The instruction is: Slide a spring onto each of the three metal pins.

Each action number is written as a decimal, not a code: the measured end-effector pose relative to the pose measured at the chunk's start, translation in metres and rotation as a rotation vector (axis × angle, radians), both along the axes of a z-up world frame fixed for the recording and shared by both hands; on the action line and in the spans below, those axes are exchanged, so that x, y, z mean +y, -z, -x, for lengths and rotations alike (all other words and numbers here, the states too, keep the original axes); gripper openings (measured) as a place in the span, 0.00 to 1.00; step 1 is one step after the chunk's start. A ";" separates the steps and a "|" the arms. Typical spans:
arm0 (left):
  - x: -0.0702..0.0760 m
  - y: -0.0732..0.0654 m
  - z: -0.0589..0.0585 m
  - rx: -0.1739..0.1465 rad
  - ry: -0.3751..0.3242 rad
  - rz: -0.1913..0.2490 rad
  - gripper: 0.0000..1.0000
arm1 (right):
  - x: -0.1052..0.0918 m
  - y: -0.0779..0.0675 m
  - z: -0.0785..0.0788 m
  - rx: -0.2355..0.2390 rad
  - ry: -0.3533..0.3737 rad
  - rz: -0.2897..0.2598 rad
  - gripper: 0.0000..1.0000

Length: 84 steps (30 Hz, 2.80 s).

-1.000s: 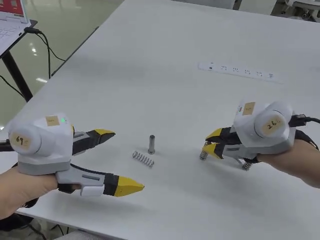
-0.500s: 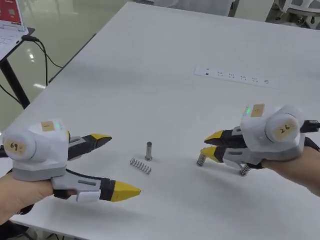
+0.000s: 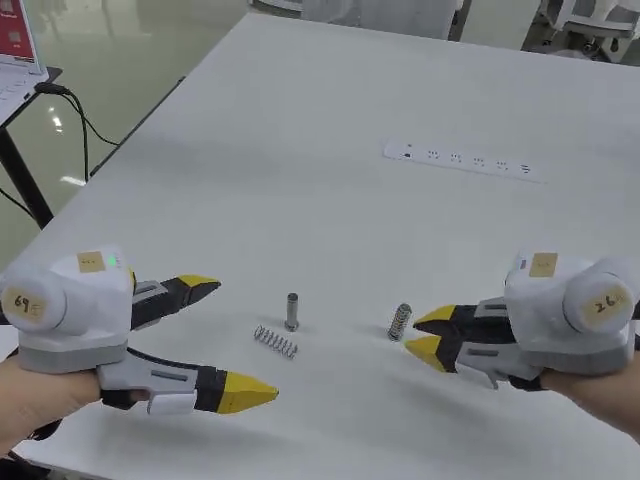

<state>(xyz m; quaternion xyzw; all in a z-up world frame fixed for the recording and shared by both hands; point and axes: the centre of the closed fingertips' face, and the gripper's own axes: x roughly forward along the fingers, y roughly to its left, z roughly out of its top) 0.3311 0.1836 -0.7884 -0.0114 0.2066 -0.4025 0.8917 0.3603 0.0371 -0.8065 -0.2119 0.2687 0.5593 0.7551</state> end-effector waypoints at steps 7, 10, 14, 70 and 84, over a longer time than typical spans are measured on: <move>-0.002 0.003 0.004 0.009 0.007 0.000 0.93 | -0.005 0.012 0.012 0.040 0.011 0.008 0.11; -0.003 0.003 0.006 0.011 0.009 0.001 0.93 | -0.006 0.014 0.014 0.045 0.012 0.012 0.11; -0.005 0.004 0.008 0.012 0.014 0.002 0.93 | -0.005 0.013 0.015 0.048 0.013 0.010 0.11; 0.015 0.004 0.013 0.020 -0.009 -0.010 0.92 | 0.132 0.046 0.014 0.023 -0.112 0.077 0.12; 0.014 0.007 0.018 0.033 -0.006 -0.010 0.91 | 0.133 0.052 0.013 -0.007 -0.133 0.092 0.08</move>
